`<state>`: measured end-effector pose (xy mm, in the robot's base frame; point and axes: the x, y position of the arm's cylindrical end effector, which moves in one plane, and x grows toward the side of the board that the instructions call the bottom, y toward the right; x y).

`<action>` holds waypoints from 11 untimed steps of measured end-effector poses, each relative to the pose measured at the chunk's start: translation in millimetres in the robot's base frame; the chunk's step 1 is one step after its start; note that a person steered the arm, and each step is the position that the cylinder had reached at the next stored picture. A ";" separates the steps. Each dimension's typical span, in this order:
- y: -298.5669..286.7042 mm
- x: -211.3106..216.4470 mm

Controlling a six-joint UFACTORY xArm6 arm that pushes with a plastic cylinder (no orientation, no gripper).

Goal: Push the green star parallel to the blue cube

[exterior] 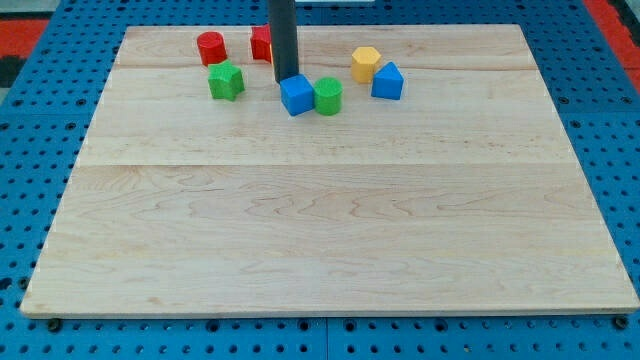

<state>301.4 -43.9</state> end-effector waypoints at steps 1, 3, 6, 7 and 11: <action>-0.9 -3.2; 2.3 -7.0; 18.7 -3.8; 21.8 3.7; -26.7 -13.2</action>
